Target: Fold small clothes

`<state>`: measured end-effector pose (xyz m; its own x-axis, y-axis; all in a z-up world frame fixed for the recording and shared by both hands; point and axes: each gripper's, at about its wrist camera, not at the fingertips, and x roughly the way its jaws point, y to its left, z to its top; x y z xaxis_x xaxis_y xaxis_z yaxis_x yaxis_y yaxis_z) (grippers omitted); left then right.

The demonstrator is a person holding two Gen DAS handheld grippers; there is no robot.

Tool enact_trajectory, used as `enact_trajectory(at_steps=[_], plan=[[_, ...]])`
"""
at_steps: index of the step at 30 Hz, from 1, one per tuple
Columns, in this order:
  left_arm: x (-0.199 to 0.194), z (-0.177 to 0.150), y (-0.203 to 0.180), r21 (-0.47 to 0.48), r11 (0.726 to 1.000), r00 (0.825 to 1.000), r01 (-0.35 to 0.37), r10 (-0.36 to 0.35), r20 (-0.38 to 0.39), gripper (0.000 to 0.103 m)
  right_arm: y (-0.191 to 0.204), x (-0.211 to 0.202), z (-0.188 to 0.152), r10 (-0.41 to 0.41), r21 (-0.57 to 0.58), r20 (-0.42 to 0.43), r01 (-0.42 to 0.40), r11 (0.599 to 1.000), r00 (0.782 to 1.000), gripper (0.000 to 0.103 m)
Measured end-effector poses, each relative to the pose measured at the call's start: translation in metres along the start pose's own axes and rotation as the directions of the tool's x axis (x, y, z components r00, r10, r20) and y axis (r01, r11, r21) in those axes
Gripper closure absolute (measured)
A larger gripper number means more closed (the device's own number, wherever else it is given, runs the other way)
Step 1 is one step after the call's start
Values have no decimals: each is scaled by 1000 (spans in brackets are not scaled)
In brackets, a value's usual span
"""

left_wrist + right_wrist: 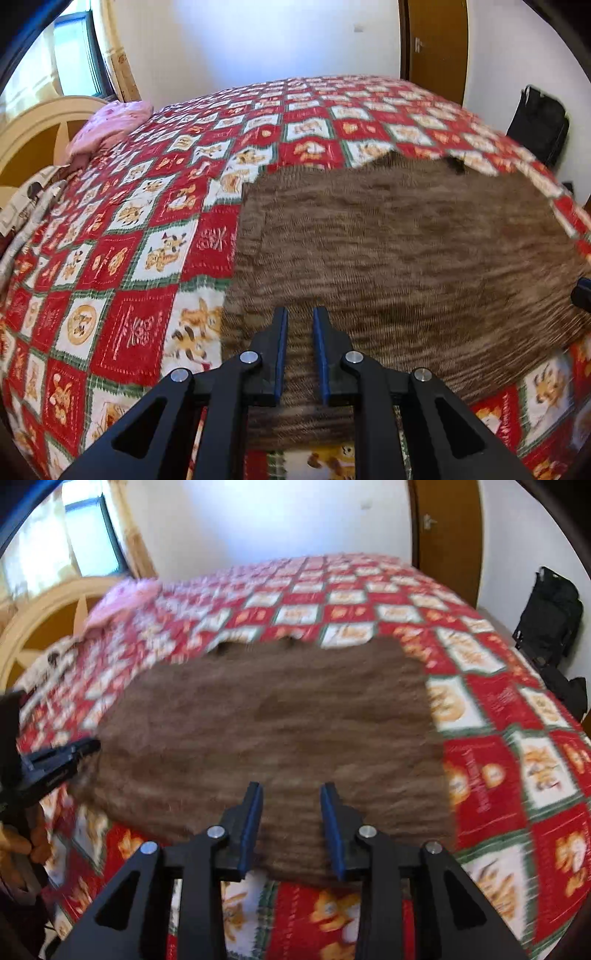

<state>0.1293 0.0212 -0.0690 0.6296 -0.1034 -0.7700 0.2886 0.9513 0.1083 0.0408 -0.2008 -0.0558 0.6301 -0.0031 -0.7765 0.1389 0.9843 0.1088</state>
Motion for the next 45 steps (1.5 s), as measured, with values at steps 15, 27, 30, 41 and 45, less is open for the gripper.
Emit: enact_trajectory(at_steps=[15, 27, 30, 41, 45], plan=[[-6, -14, 5, 7, 995, 995, -97, 98, -27, 86, 11, -12, -17, 25, 25, -46, -24, 999, 999, 66], [-16, -21, 71, -336, 942, 1000, -5, -2, -21, 36, 64, -8, 9, 127, -43, 13, -126, 991, 992, 46], [-17, -30, 94, -448, 891, 997, 70, -73, 11, 36, 70, -6, 4, 144, -46, -2, -144, 989, 990, 46], [-12, -46, 78, -556, 797, 966, 235, -254, 44, 36, 72, -6, -3, 160, -25, -14, -160, 987, 987, 46], [-21, -55, 71, -596, 785, 980, 170, -196, 22, 36, 71, -7, -3, 163, -21, -11, -163, 986, 987, 46]])
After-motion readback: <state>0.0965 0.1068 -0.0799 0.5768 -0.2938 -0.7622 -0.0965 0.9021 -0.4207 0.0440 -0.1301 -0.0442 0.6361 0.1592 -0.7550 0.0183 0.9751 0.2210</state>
